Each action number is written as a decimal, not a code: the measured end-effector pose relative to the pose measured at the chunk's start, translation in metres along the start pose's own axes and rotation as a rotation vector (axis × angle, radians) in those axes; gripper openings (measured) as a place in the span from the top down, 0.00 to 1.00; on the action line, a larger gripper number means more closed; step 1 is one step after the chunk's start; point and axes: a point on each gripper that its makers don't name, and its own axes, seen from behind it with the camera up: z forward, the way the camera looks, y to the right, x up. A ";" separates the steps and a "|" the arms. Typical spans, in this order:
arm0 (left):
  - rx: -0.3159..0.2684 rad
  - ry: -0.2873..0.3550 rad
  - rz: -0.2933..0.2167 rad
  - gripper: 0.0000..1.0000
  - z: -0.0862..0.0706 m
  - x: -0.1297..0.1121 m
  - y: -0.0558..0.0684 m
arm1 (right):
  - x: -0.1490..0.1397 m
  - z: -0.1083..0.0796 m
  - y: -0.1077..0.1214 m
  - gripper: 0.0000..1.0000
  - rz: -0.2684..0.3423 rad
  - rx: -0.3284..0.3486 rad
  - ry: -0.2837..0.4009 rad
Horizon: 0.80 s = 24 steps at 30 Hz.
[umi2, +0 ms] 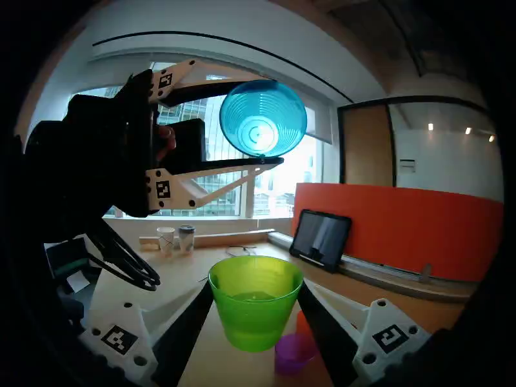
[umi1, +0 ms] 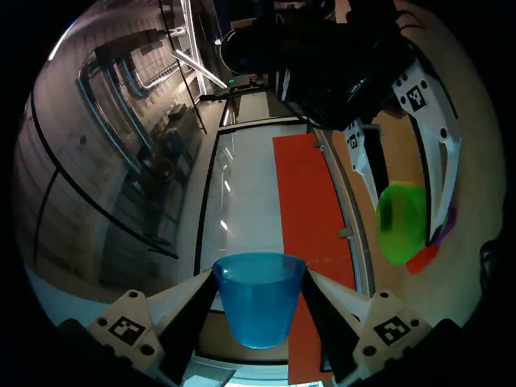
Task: Pour water
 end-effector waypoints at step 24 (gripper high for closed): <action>-0.044 -0.058 -0.427 0.13 0.007 -0.037 0.012 | 0.006 -0.004 0.003 0.09 0.010 -0.010 0.015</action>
